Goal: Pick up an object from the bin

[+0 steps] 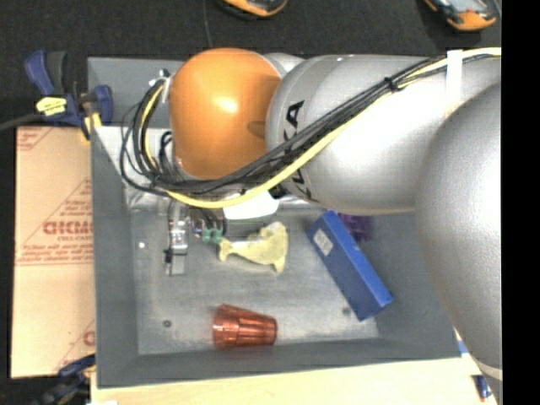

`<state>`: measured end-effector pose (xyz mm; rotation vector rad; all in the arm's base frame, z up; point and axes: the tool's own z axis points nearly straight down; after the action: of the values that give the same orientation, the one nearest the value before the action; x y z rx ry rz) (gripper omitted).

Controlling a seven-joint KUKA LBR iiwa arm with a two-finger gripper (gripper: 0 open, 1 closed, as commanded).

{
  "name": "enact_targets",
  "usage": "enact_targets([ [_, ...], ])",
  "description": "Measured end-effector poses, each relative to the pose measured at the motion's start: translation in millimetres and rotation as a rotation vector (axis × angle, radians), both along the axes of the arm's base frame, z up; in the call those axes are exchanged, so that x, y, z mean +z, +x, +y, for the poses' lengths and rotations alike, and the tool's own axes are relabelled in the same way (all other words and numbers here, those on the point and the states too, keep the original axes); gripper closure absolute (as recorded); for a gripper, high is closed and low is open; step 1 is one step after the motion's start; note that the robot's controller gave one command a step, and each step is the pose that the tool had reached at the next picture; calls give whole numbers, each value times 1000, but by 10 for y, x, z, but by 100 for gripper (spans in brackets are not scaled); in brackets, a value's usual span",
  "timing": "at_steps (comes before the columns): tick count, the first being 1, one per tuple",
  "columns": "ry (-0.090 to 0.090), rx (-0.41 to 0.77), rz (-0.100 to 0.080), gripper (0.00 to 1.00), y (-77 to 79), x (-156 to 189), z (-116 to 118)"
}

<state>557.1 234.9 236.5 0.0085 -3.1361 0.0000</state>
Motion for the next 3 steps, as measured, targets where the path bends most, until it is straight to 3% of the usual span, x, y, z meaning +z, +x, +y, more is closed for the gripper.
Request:
enact_targets([
  [1,2,-5,-8,0,17,53,-16],
  [2,1,37,-7,0,-81,-21,-199],
  [3,3,-45,-10,0,-39,-251,-235],
])
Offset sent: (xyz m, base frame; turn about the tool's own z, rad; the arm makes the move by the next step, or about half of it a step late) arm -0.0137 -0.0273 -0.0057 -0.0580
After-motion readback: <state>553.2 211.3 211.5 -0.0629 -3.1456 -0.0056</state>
